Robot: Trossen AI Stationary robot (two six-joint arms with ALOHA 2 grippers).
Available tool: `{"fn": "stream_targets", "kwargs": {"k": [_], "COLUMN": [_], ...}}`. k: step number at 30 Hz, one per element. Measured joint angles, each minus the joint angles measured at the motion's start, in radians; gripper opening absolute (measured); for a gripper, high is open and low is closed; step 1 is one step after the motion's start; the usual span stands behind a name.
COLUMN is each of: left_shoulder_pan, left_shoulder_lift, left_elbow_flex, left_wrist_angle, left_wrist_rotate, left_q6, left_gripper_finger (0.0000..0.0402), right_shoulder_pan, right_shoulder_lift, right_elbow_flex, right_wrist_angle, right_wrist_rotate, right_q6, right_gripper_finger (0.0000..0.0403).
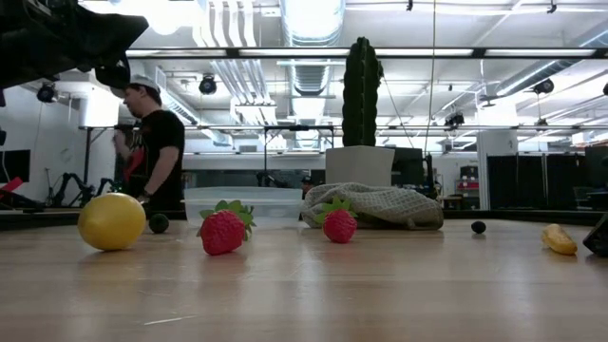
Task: Pick and placing Produce into tupperware
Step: Put the bottom blueberry into the transparent bin
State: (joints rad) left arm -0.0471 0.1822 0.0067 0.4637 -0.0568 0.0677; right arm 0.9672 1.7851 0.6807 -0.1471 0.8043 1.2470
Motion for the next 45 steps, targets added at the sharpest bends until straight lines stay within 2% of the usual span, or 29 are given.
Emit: {"fn": "stream_targets", "kwargs": {"k": [20,45], "left_shoulder_pan": [0.000,0.000], "left_shoulder_lift": [-0.001,0.000], "left_elbow_flex": [0.000,0.000], "left_wrist_angle": [0.000,0.000], "left_wrist_rotate": [0.000,0.000], "left_q6": [0.000,0.000], "left_gripper_finger": [0.0000,0.0000], "right_shoulder_pan": [0.000,0.002], "right_shoulder_lift": [-0.002,-0.044], "right_elbow_flex": [0.001,0.000], "right_wrist_angle": [-0.007,-0.015], "right_wrist_rotate": [-0.034,-0.041], "right_q6": [-0.017,-0.052], "right_gripper_finger": [0.0051,0.0044]}}
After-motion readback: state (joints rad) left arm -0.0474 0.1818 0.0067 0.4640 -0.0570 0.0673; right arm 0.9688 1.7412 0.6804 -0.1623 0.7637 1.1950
